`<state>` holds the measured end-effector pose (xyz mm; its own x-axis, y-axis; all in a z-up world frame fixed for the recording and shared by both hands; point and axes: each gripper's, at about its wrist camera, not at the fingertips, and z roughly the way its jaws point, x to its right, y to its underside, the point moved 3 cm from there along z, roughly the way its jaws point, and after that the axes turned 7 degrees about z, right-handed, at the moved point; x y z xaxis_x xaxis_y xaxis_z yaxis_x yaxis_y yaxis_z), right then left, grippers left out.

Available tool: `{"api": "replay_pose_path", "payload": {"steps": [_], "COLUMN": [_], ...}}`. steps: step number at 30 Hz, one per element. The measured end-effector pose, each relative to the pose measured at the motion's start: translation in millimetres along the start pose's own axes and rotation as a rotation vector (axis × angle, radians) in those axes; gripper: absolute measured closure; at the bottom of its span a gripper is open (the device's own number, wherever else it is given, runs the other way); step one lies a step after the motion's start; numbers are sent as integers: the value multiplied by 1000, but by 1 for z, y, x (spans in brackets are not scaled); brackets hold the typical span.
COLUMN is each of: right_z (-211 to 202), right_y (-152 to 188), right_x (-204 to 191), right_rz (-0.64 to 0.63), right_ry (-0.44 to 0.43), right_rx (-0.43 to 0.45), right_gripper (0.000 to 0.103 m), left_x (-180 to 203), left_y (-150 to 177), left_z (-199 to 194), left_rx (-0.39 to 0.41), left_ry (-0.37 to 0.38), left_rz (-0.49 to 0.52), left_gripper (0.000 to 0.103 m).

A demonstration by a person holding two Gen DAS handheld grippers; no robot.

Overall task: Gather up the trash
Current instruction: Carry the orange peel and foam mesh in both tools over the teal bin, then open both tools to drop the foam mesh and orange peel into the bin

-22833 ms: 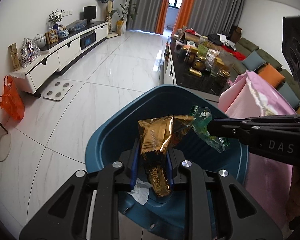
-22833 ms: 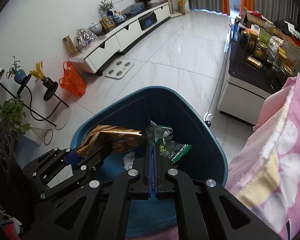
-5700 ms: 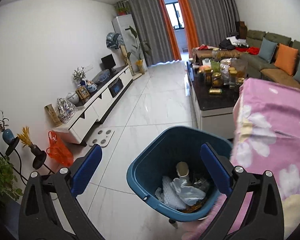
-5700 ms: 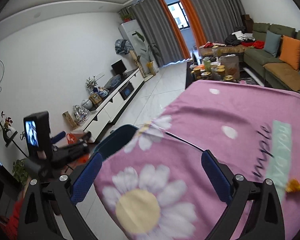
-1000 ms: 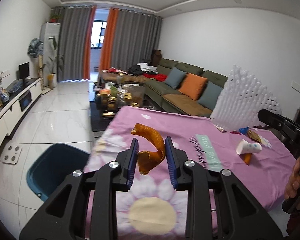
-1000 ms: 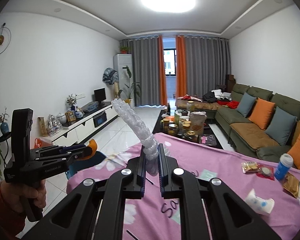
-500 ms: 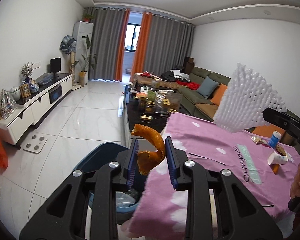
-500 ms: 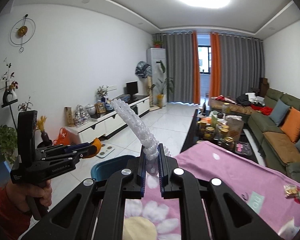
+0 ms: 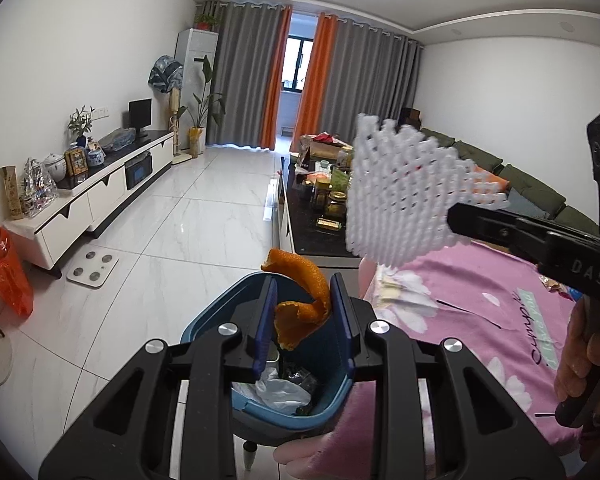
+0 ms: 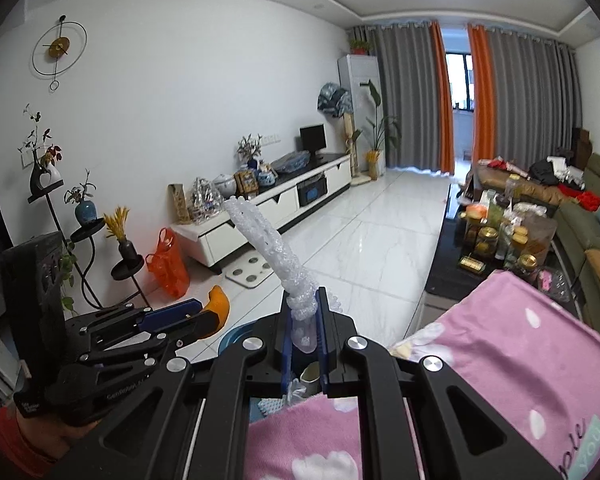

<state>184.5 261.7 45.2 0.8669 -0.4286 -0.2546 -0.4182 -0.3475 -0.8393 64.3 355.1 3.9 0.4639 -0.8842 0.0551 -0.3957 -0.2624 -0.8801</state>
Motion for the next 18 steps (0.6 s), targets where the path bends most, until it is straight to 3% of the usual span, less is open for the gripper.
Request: {"api": "replay_pose_path", "payload": {"steps": [7, 18], "right_z": [61, 126], "right_y": [2, 16], "right_x": [0, -1], "right_rz": [52, 72], "right_ry": [-36, -19], "right_rx": [-122, -271], "right_gripper": [94, 94], "left_x": [0, 11], "left_y": [16, 50], "left_z": [45, 118], "left_rx": [-77, -196], "left_ry": [-3, -15], "left_rz": [-32, -57], "left_gripper": [75, 75]}}
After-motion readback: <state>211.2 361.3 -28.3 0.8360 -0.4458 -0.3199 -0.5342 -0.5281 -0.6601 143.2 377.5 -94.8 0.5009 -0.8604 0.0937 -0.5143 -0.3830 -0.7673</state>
